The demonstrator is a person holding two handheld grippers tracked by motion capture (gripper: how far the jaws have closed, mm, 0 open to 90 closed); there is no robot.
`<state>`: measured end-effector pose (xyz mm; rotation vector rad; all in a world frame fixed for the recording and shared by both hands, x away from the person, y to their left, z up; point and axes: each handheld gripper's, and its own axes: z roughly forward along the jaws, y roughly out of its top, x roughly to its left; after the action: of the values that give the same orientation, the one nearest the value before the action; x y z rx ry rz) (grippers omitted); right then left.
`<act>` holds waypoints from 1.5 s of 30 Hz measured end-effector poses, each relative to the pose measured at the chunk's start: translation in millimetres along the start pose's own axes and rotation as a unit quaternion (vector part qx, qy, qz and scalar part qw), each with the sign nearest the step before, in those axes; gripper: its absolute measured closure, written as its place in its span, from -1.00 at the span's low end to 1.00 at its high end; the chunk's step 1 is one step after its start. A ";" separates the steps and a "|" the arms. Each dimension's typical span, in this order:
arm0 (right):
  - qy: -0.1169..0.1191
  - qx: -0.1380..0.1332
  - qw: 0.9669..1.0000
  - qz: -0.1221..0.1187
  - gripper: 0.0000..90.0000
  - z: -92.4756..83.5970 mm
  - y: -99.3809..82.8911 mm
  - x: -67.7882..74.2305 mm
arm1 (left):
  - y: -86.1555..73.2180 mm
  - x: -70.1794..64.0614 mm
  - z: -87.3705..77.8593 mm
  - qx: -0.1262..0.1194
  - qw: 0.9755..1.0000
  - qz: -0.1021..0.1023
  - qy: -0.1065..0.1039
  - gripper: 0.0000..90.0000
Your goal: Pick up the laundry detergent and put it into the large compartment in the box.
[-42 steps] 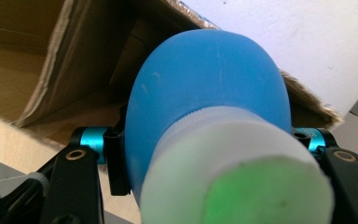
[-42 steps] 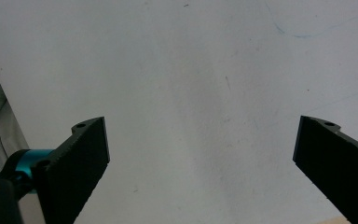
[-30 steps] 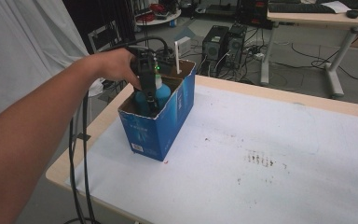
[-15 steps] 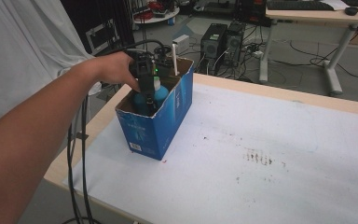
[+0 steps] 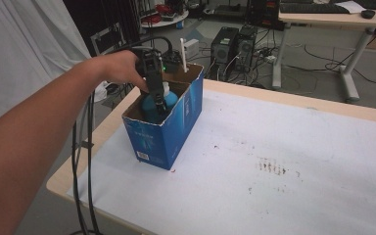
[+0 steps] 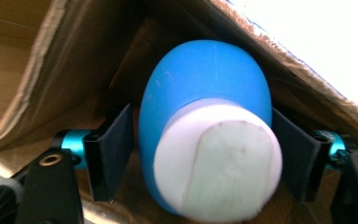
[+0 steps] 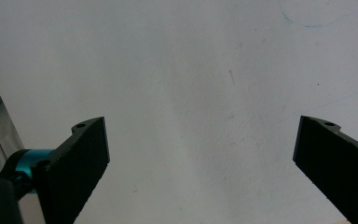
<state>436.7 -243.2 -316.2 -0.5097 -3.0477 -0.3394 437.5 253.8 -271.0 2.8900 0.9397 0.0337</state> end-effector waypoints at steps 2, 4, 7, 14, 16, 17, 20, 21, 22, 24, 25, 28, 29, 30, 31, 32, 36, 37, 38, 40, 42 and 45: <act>-0.001 -0.001 1.000 -0.001 -0.94 -0.3 0.2 0.2 | -0.7 -0.4 -5.0 -0.007 1.000 -0.003 0.000 -0.40; -0.002 0.000 1.000 -0.002 -0.94 -1.0 -0.3 0.4 | -1.7 -0.3 -11.8 -0.013 1.000 -0.006 0.002 -0.40; -0.004 -0.002 1.000 -0.001 -0.94 -2.1 -1.6 0.9 | -2.8 -0.8 -19.0 -0.017 1.000 -0.010 0.008 -0.49; -0.005 -0.005 1.000 0.001 -0.94 -4.8 -4.0 2.1 | -5.7 -5.3 -46.5 -0.042 0.999 -0.020 0.015 -0.49; -0.007 -0.007 1.000 -0.002 -0.94 -5.7 -4.8 2.5 | -4.7 -10.6 -58.6 -0.051 0.998 -0.018 0.019 -0.49; -0.007 -0.006 1.000 0.001 -0.94 -6.3 -4.9 3.2 | -4.7 -10.6 -58.6 -0.051 0.998 -0.018 0.019 -0.49; -0.007 -0.008 1.000 0.000 -0.94 -6.9 -5.1 3.9 | -2.6 -18.0 -72.7 -0.060 0.997 -0.022 0.036 -0.49; -0.008 -0.011 1.000 0.000 -0.94 -7.3 -5.4 4.5 | -1.9 -20.0 -76.5 -0.061 0.997 -0.023 0.040 -0.49; -0.008 -0.011 1.000 0.000 -0.94 -7.3 -5.4 4.5 | -0.9 -21.6 -80.0 -0.060 0.997 -0.025 0.043 -0.49; -0.008 -0.012 1.000 0.000 -0.94 -8.1 -5.8 4.8 | 1.9 -24.5 -86.0 -0.063 0.996 -0.027 0.050 -0.49; -0.011 -0.015 1.000 -0.002 -0.94 -9.1 -6.2 4.7 | 3.1 -25.5 -88.7 -0.070 0.996 -0.025 0.046 -0.49; -0.011 -0.019 1.000 0.001 -0.94 -10.4 -6.7 5.9 | 8.9 -28.1 -97.5 -0.104 0.993 -0.030 0.036 -0.49; -0.011 -0.019 1.000 0.002 -0.94 -11.0 -6.9 6.4 | 8.9 -28.1 -97.5 -0.104 0.993 -0.030 0.036 -0.49; -0.011 -0.019 1.000 0.002 -0.94 -11.0 -6.9 6.4 | 10.9 -30.3 -97.9 -0.112 0.992 -0.031 0.043 -0.49; -0.012 -0.019 1.000 0.001 -0.94 -11.6 -7.1 6.8 | 13.0 -32.1 -98.1 -0.113 0.992 -0.026 0.040 -0.49; -0.012 -0.020 1.000 -0.002 -0.94 -12.0 -7.5 6.6 | 15.6 -34.2 -97.8 -0.111 0.993 -0.023 0.037 -0.49; -0.015 -0.023 1.000 0.000 -0.94 -13.8 -9.0 7.0 | 26.8 -44.0 -94.1 -0.102 0.993 -0.002 0.054 -0.76; -0.016 -0.023 1.000 0.000 -0.94 -14.0 -9.2 7.1 | 29.5 -46.6 -93.3 -0.099 0.994 0.007 0.051 -0.76; -0.017 -0.024 1.000 0.000 -0.94 -14.1 -9.3 7.4 | 32.7 -48.7 -91.9 -0.095 0.994 0.011 0.047 -0.85; -0.017 -0.025 1.000 0.000 -0.94 -14.5 -9.4 7.8 | 39.0 -54.7 -89.4 -0.088 0.995 0.021 0.038 -0.97; -0.017 -0.028 0.999 0.000 -0.94 -15.0 -9.3 8.4 | 45.8 -61.4 -88.0 -0.083 0.995 0.033 0.037 -0.97; -0.017 -0.028 0.999 -0.001 -0.94 -15.6 -9.4 9.4 | 56.1 -70.5 -88.1 -0.081 0.995 0.047 0.035 -0.97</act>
<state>424.7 -252.3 -302.3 -0.5198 -3.0788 -0.4220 408.7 175.2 -176.8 2.7952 0.7712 0.2093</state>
